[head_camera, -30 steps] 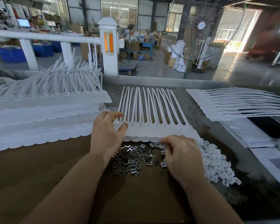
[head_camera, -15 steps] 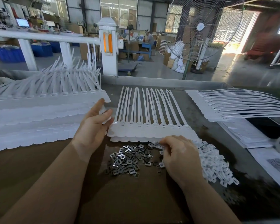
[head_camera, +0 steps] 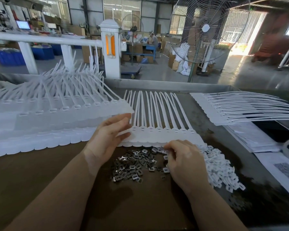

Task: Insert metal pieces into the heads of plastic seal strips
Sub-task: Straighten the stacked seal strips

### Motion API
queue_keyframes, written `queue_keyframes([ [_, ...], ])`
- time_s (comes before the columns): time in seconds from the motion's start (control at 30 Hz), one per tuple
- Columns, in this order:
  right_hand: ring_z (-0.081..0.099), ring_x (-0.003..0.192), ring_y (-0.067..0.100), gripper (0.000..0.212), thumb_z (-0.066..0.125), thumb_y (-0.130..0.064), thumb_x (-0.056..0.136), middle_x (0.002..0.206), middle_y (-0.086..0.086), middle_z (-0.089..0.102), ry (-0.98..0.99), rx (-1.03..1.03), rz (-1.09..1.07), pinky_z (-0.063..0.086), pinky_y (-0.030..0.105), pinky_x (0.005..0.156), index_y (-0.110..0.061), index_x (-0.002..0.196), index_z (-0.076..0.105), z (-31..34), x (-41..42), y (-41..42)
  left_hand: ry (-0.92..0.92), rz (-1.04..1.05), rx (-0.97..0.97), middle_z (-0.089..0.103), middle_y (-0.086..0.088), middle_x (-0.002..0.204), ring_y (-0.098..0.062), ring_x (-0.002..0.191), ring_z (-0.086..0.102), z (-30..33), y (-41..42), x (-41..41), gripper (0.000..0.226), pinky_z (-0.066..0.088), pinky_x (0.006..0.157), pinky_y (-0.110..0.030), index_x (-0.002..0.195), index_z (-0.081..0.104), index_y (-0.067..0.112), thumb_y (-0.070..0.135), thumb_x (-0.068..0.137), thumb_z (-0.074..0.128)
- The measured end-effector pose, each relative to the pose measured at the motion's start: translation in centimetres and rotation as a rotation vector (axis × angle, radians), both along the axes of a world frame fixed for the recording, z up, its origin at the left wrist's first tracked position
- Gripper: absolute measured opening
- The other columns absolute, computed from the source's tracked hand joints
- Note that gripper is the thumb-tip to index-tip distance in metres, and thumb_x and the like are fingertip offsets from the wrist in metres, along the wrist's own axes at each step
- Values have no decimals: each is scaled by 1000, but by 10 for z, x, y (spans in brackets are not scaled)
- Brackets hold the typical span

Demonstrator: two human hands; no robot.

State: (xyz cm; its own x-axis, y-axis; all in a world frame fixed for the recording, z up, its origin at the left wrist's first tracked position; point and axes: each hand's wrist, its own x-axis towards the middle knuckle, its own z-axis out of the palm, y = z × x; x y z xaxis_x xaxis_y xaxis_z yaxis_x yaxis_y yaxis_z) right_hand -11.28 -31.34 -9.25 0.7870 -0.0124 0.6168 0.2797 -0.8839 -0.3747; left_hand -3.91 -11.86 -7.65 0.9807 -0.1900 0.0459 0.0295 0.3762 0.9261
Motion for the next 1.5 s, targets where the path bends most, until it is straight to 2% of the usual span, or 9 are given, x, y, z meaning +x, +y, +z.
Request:
queue_keyframes([
  [0.13,61,72,23,14,66,5,72,74,2,68,4,0,5,50,39,68,-9,77,68,0,0,0,16,195,-4,63,2,96,-17,95,55,-1,0,2,28,45,76,-26,97,66,15,26,71,66],
  [0.23,61,73,23,15,65,4,72,74,1,68,10,-1,7,50,38,69,-9,78,68,1,0,0,-41,333,104,58,2,105,-16,93,56,-5,-5,2,15,45,77,-27,94,68,22,24,79,69],
  [0.47,60,74,23,15,65,4,73,75,1,68,26,-1,7,50,38,71,-9,78,68,1,0,-1,-75,478,215,32,4,132,-16,106,57,-6,-5,-1,53,49,83,-28,115,52,51,44,67,74],
  [0.57,60,76,22,15,64,3,74,77,1,68,39,-8,9,50,38,72,-10,80,68,2,0,-1,19,453,110,49,8,129,-17,109,56,-9,-5,0,67,48,56,-17,134,41,46,40,75,73],
  [0.73,60,77,21,15,64,3,75,78,1,68,49,-13,8,50,39,73,-9,82,69,1,-1,0,-2,424,27,58,6,121,-7,101,59,-8,-4,-1,61,43,69,-24,136,43,38,29,82,69],
  [0.87,60,75,22,15,65,4,74,76,1,68,35,-2,-2,49,38,72,-9,80,69,2,0,0,-39,395,125,57,-2,124,-10,99,61,-7,-9,-5,53,45,90,-29,129,50,35,32,80,71],
  [1.1,59,72,21,14,66,4,74,73,1,67,22,5,-15,47,35,69,-9,78,69,1,-1,0,-124,278,275,63,5,105,-10,97,60,-4,-19,-14,39,43,99,-35,121,56,45,35,84,65],
  [1.37,61,71,24,20,67,8,69,74,2,67,-37,16,-7,50,36,65,-9,82,68,2,0,2,-253,96,485,63,-11,103,-10,98,58,-3,-27,-24,40,38,83,-18,122,54,51,32,88,60],
  [1.5,64,80,22,36,63,10,72,84,4,70,-38,23,18,53,35,74,-9,103,65,2,-2,3,-301,45,543,61,-5,106,-4,99,57,-2,-30,-27,40,38,83,-9,120,54,53,28,89,59],
])
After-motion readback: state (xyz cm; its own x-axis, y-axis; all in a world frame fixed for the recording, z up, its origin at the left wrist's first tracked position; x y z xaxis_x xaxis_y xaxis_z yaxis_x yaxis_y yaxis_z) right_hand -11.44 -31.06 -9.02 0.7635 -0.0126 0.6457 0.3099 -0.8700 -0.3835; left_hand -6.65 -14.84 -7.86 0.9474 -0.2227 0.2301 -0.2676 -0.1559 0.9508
